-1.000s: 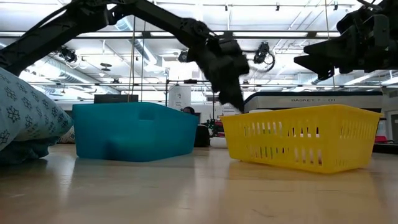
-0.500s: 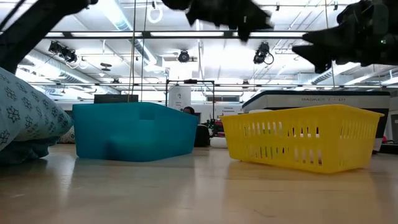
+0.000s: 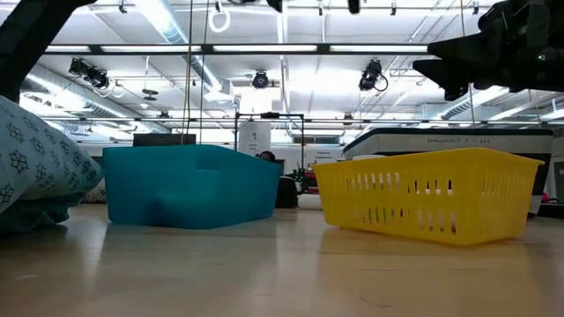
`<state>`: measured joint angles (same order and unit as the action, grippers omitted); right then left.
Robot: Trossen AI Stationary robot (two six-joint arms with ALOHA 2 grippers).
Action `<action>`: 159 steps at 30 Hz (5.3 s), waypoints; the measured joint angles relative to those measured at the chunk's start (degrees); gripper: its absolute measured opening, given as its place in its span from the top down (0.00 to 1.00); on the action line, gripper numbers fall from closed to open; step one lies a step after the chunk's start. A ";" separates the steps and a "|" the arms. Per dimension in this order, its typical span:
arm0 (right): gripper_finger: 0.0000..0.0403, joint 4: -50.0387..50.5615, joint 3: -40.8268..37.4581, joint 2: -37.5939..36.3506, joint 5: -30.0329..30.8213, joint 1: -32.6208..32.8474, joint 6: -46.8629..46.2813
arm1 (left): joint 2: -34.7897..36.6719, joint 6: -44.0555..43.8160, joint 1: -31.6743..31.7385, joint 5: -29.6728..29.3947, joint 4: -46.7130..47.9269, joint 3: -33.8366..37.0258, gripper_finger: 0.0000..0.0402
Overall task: Pick & place medical supplies in basket/bin
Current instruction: Put the rolled gauze into the blue bin
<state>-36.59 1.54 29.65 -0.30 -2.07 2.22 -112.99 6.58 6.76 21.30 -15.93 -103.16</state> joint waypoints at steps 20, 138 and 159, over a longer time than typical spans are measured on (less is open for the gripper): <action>0.40 3.30 1.62 3.83 1.42 0.00 -2.47 | 21.00 -1.83 -1.33 -25.77 -41.89 60.82 0.43; 0.93 36.96 79.36 71.65 -0.41 0.31 9.64 | 39.19 -9.74 2.48 -13.43 -65.77 90.32 0.45; 0.67 42.81 79.41 71.58 -1.71 0.68 6.38 | 37.00 -2.24 -3.32 -20.87 -62.28 88.62 0.89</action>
<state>6.22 80.95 101.23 -2.00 -1.39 8.59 -75.99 4.34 3.44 0.43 -78.22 -14.55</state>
